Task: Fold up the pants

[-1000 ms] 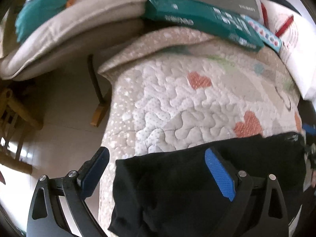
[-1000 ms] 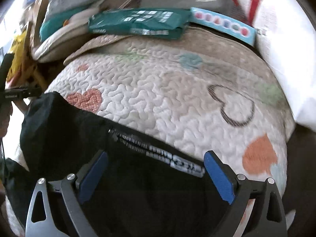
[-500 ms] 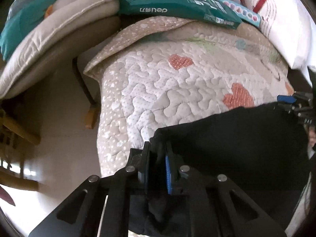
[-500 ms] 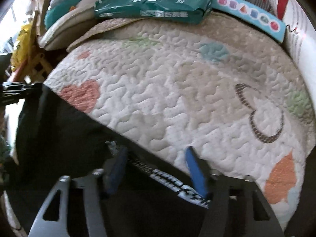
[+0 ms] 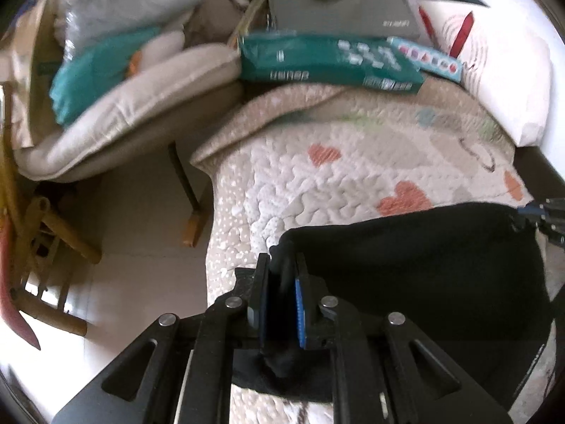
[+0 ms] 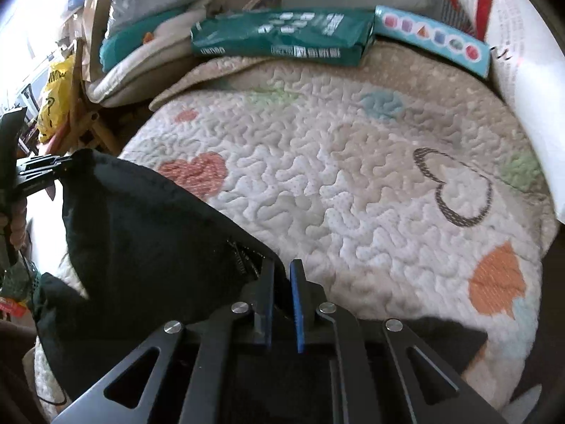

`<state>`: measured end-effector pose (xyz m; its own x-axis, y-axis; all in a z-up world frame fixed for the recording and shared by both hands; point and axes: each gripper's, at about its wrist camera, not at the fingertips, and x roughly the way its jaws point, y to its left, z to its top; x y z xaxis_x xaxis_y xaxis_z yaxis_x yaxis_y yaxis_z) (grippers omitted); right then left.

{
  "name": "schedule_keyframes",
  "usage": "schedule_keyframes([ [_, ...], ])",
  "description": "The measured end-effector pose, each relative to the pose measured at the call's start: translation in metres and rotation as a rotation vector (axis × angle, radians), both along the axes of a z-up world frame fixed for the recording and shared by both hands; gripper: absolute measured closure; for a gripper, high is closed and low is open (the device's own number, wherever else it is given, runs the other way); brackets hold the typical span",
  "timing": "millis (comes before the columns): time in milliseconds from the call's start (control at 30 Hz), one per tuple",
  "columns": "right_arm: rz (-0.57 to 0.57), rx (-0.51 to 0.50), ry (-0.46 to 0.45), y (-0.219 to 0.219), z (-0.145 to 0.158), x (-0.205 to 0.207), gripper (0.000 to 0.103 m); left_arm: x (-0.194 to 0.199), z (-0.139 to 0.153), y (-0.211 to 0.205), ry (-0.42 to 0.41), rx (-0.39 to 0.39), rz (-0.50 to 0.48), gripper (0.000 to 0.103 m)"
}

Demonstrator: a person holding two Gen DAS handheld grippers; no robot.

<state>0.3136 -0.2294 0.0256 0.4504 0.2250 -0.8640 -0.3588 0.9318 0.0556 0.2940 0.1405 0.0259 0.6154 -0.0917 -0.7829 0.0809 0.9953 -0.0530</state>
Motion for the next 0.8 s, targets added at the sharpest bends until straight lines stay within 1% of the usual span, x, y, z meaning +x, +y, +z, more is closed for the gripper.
schedule_keyframes([
  [133, -0.005, -0.003, -0.021, 0.0, 0.023, -0.04, 0.094, -0.039, 0.025, -0.007, -0.054, 0.029, -0.006, 0.091],
  [233, -0.002, -0.009, -0.031, 0.001, 0.036, -0.079, 0.094, -0.074, 0.038, -0.011, -0.082, 0.025, -0.011, 0.091],
  [333, -0.008, -0.004, -0.022, 0.0, 0.04, -0.121, 0.094, -0.113, 0.041, -0.016, -0.104, 0.047, -0.02, 0.091],
  [367, -0.008, -0.001, -0.014, 0.002, 0.039, -0.129, 0.094, -0.125, 0.039, -0.018, -0.105, 0.05, -0.021, 0.091],
  [467, 0.004, -0.009, 0.022, 0.004, 0.029, -0.167, 0.094, -0.162, 0.026, -0.022, -0.089, 0.07, -0.027, 0.09],
  [600, 0.004, 0.004, 0.086, 0.004, 0.007, -0.206, 0.094, -0.197, -0.005, -0.031, -0.035, 0.139, -0.047, 0.09],
  [700, 0.005, -0.007, 0.127, 0.006, -0.012, -0.23, 0.094, -0.218, -0.027, -0.038, 0.009, 0.207, -0.057, 0.088],
  [800, 0.009, -0.02, 0.158, 0.009, -0.029, -0.247, 0.094, -0.237, -0.041, -0.039, 0.023, 0.29, -0.069, 0.08],
])
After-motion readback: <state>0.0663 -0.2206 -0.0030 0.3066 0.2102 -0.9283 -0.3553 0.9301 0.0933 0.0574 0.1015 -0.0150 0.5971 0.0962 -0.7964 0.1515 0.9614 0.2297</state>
